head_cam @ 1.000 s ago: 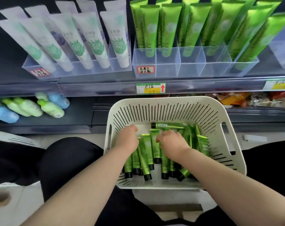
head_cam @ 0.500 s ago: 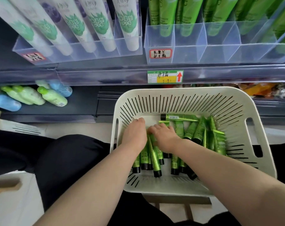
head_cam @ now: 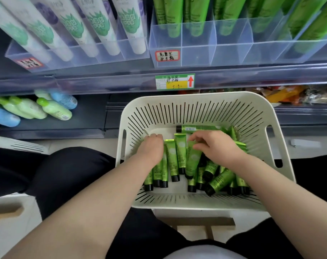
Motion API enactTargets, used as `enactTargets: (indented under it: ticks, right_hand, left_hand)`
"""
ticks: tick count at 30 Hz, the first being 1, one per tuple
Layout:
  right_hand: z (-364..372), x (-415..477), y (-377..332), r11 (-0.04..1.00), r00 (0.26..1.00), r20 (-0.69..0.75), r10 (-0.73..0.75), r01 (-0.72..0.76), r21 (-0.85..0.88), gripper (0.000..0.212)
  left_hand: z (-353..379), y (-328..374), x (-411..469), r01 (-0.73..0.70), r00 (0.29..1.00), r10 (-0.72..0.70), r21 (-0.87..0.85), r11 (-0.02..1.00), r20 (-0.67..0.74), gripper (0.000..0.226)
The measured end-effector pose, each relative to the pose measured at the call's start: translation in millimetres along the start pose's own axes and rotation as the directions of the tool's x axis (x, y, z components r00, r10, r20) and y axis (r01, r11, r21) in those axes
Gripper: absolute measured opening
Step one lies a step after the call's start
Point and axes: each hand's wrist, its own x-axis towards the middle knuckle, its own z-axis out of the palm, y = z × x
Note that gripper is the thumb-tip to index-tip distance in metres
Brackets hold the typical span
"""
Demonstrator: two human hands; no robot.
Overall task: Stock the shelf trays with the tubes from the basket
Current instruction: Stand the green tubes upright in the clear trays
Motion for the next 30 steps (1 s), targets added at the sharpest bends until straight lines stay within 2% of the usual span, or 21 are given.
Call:
enactTargets:
  ticks: [4, 10, 13, 17, 20, 22, 26, 30]
  right_hand:
    - [-3.8, -8.6, 7.3, 0.991, 0.997, -0.072, -0.018, 0.009, -0.13, 0.022]
    - [2.5, -9.9, 14.2, 0.989, 0.992, -0.122, 0.034, -0.051, -0.138, 0.021]
    - [3.6, -9.4, 13.6, 0.99, 0.991, -0.127, 0.049, -0.065, -0.127, 0.021]
    - [3.5, -12.3, 9.9, 0.99, 0.992, -0.121, 0.028, -0.044, -0.131, 0.016]
    - [-0.2, -17.2, 5.1, 0.989, 0.989, -0.146, 0.018, -0.039, -0.14, 0.018]
    - [-6.9, -21.7, 1.6, 0.989, 0.982, -0.186, 0.012, -0.039, -0.143, 0.019]
    - [-27.7, -31.0, -5.7, 0.986, 0.962, -0.274, -0.013, -0.034, -0.165, 0.018]
    - [-49.4, -39.7, -12.4, 0.978, 0.93, -0.364, -0.048, -0.03, -0.205, 0.019]
  left_hand:
    - [8.6, 1.4, 4.1, -0.024, 0.996, 0.013, 0.117, 0.993, 0.092, 0.048]
    - [10.3, 6.2, 1.9, -0.035, 0.996, 0.019, 0.179, 0.983, 0.092, 0.053]
    - [5.2, 7.9, 2.5, -0.01, 0.994, -0.004, 0.132, 0.991, 0.105, 0.049]
    - [-7.7, 10.3, 3.0, 0.045, 0.984, -0.039, -0.034, 0.998, 0.172, 0.036]
    - [-13.2, 13.0, -5.2, 0.026, 0.978, -0.004, -0.099, 0.995, 0.21, 0.03]
    - [-16.9, 15.3, -12.1, -0.001, 0.985, 0.025, -0.141, 0.99, 0.172, 0.028]
    - [-41.3, 26.5, -22.6, -0.073, 0.997, 0.064, -0.272, 0.96, -0.043, 0.018]
    - [-73.4, 45.9, -31.4, -0.155, 0.971, 0.076, -0.35, 0.924, -0.229, 0.015]
